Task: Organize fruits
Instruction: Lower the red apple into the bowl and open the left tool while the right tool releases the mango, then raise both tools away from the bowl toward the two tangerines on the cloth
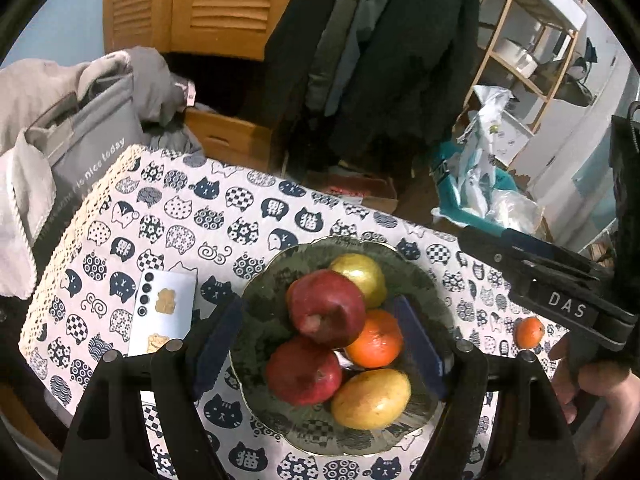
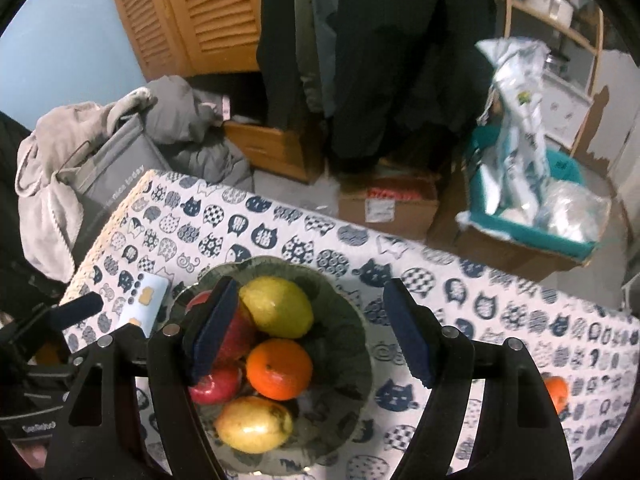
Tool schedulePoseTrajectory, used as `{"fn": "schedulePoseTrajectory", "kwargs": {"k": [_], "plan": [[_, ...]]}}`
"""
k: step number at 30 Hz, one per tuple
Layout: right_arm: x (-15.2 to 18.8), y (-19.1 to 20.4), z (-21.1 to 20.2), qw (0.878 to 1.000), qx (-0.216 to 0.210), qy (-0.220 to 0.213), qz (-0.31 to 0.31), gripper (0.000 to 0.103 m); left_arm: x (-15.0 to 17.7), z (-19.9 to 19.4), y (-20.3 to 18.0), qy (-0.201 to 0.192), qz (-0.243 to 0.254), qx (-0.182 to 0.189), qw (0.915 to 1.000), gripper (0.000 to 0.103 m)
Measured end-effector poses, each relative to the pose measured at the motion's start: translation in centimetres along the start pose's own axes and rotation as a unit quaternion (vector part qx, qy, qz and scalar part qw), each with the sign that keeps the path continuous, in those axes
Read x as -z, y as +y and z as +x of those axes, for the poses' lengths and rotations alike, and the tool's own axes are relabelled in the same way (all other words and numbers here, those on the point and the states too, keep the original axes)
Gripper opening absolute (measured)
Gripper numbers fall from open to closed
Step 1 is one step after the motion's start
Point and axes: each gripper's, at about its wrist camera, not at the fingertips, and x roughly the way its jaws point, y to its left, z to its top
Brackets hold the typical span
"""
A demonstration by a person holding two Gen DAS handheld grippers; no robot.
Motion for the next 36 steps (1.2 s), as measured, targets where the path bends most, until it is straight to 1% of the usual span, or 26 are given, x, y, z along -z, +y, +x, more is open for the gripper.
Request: {"fn": "schedulePoseTrajectory", "kwargs": {"k": [11, 17, 19, 21, 24, 32, 36], "plan": [[0.5, -1.2, -6.3, 0.998, 0.033, -0.043, -0.012, 0.076, 0.0, -3.3, -2.2, -0.032, 0.024, 0.010, 0.9991, 0.081], [1.1, -2.0, -8.9, 0.997, 0.044, -0.057, -0.015, 0.076, 0.2, -5.7, -3.6, -0.057, 0.040, 0.011, 0.9975, 0.081], [1.5, -2.2, -9.9, 0.997, 0.046, -0.062, -0.016, 0.076, 0.3, -6.4, -4.1, -0.064, 0.046, 0.012, 0.9968, 0.081], [1.7, -2.4, -10.9, 0.997, 0.047, -0.067, -0.017, 0.076, 0.3, -7.2, -4.5, -0.073, 0.050, 0.012, 0.9960, 0.086], [2.2, -2.9, -12.4, 0.996, 0.050, -0.077, -0.019, 0.079, 0.4, -8.3, -5.2, -0.086, 0.055, 0.014, 0.9947, 0.086], [3.6, -4.4, -16.0, 0.993, 0.062, -0.101, -0.018, 0.080, 0.5, -10.6, -7.4, -0.111, 0.066, 0.018, 0.9915, 0.087], [4.6, -5.4, -17.3, 0.992, 0.072, -0.106, -0.015, 0.082, 0.6, -11.1, -8.8, -0.116, 0.076, 0.017, 0.9903, 0.089]]}}
